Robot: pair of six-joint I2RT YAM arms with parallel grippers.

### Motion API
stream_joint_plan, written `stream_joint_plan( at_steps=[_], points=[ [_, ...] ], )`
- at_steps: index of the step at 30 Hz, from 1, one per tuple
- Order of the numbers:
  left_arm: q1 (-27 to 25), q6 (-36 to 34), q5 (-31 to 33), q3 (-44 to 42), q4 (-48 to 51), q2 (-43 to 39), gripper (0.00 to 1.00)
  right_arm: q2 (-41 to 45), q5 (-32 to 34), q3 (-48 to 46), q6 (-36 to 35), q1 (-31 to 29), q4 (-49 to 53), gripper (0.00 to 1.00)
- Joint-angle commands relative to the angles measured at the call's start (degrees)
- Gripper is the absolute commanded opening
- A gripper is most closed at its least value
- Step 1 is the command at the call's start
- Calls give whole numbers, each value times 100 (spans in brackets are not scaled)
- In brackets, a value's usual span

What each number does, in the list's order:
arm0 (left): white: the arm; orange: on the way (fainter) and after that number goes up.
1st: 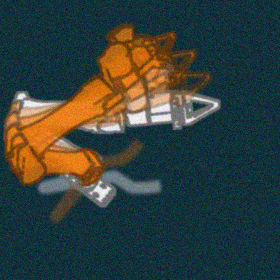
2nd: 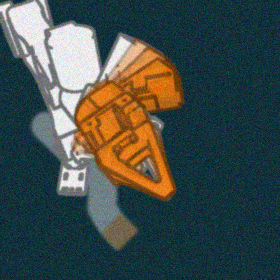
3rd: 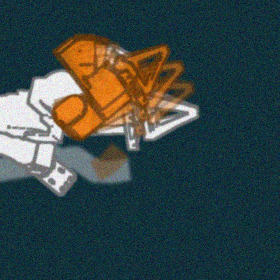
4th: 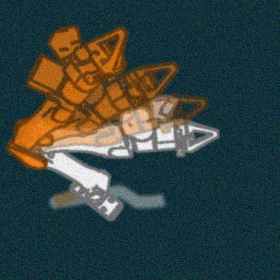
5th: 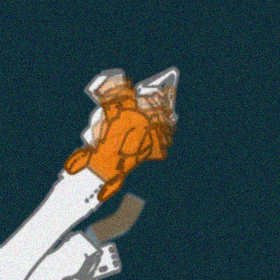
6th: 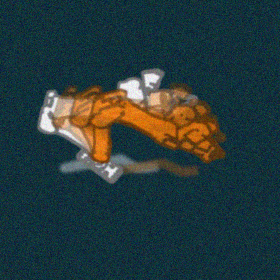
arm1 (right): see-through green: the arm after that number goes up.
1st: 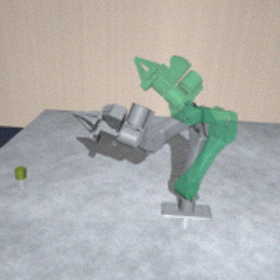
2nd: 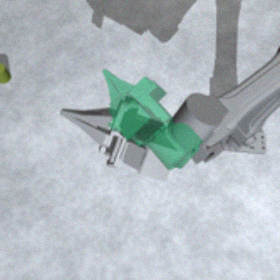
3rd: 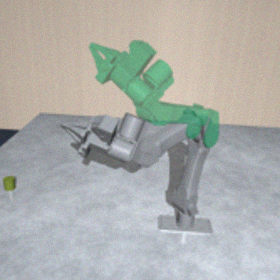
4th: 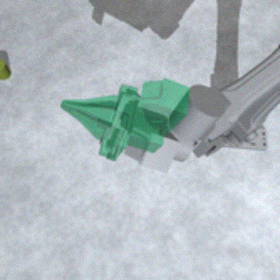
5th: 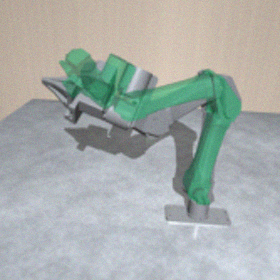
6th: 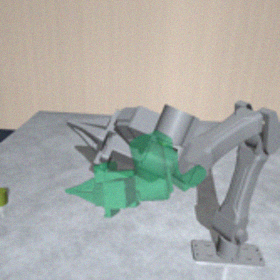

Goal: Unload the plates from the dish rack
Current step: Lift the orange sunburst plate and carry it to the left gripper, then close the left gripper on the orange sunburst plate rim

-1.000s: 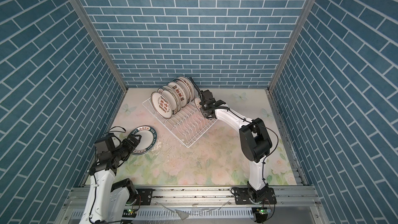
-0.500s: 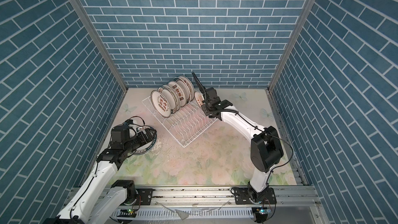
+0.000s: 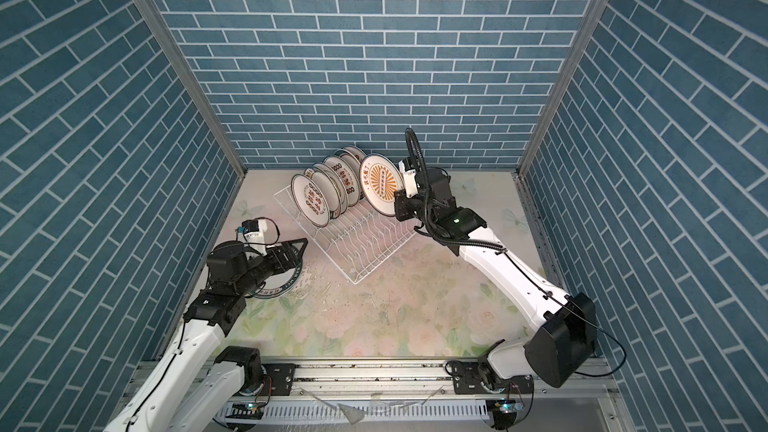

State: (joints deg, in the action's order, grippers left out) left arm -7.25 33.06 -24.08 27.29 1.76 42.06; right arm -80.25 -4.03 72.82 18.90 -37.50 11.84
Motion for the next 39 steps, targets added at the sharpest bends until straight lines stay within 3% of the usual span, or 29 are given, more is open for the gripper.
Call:
stream_joint_plan(
  at_steps=[1, 8, 15, 25, 34, 39],
  points=[
    [-75, 417, -446, -280, -1044, 39, 99, -44, -1285, -371, 1417, 1, -1050, 0],
    [-132, 490, -542, -381, -1331, 48, 99, -422, -2744, -785, 2682, -66, -2437, 0],
    [-128, 599, -624, -578, -1797, 181, 99, -800, -3051, -966, 3096, -397, -2968, 0],
    [-123, 709, -757, -642, -2333, 460, 98, -1108, -3073, -929, 3162, -680, -3121, 0],
    [-113, 994, -827, -742, -2715, 476, 79, -1488, -3602, -767, 3577, -807, -3305, 0],
    [-102, 949, -737, -746, -2500, 337, 57, -1656, -3648, -686, 3621, -873, -3364, 0]
  ],
)
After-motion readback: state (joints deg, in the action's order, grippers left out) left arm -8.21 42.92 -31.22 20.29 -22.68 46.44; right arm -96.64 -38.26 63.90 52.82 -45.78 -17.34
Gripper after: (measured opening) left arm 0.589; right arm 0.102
